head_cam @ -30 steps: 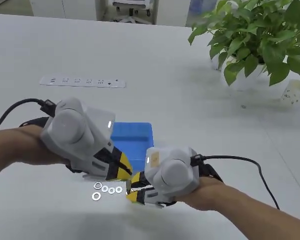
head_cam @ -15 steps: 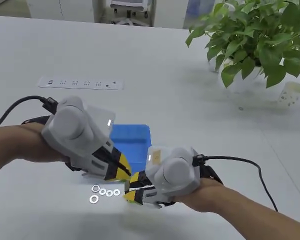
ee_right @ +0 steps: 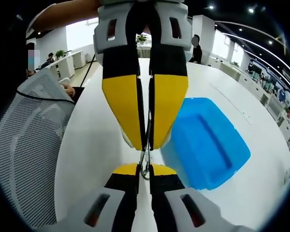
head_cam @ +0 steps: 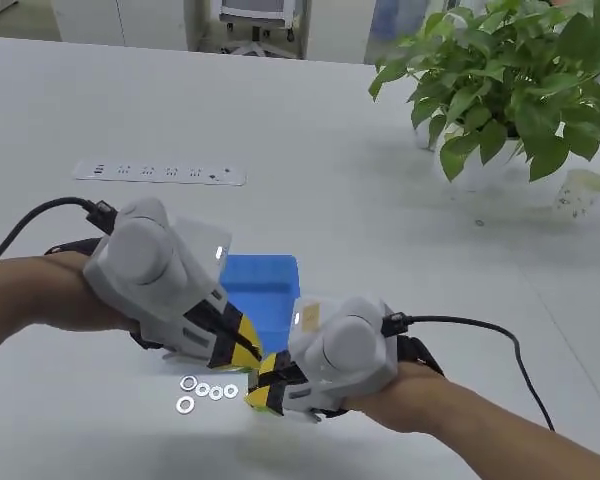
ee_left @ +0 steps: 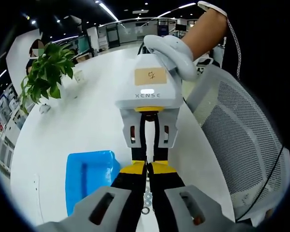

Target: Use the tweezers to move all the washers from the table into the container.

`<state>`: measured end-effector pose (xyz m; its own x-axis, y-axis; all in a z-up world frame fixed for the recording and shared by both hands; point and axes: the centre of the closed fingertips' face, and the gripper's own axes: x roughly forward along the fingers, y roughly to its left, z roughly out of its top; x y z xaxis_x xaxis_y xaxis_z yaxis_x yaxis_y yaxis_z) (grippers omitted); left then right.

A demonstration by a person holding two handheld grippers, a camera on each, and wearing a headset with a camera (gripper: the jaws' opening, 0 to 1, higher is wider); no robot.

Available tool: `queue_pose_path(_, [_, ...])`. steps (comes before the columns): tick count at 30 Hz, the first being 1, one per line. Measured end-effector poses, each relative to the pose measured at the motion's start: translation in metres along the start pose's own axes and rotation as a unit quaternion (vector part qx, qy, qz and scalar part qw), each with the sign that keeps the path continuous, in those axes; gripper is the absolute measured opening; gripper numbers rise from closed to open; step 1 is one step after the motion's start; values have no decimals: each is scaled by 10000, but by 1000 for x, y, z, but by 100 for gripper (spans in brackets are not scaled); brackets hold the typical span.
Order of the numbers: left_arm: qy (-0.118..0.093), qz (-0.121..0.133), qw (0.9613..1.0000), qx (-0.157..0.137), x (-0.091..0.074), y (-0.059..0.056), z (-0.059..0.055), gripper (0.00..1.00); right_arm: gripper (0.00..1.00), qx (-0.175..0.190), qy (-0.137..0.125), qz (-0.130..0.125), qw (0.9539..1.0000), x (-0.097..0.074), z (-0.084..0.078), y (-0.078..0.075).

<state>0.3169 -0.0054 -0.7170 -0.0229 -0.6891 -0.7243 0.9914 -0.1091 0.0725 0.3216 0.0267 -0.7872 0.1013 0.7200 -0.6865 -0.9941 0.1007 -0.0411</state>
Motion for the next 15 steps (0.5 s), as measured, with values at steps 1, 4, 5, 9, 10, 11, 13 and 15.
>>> queue_pose_path(1, [7, 1, 10000, 11, 0, 0, 0, 6, 9, 4, 2, 3, 10000, 0, 0, 0])
queue_pose_path(4, [15, 2, 10000, 18, 0, 0, 0, 6, 8, 11, 8, 21, 10000, 0, 0, 0])
queue_pose_path(5, [18, 2, 10000, 18, 0, 0, 0, 6, 8, 10, 11, 24, 10000, 0, 0, 0])
queue_pose_path(9, [61, -11, 10000, 44, 0, -2, 0, 6, 8, -31, 57, 56, 10000, -1, -1, 1])
queue_pose_path(10, [61, -14, 10000, 39, -1, -2, 0, 6, 8, -34, 54, 70, 10000, -1, 0, 2])
queue_pose_path(11, [61, -13, 10000, 41, -1, -2, 0, 6, 8, -32, 48, 75, 10000, -2, 0, 2])
queue_pose_path(13, [67, -10, 10000, 47, -3, -2, 1, 6, 8, -38, 47, 85, 9999, -3, 2, 2])
queue_pose_path(15, [65, -9, 10000, 43, -5, -1, 3, 6, 8, -43, 54, 98, 9999, -5, 3, 2])
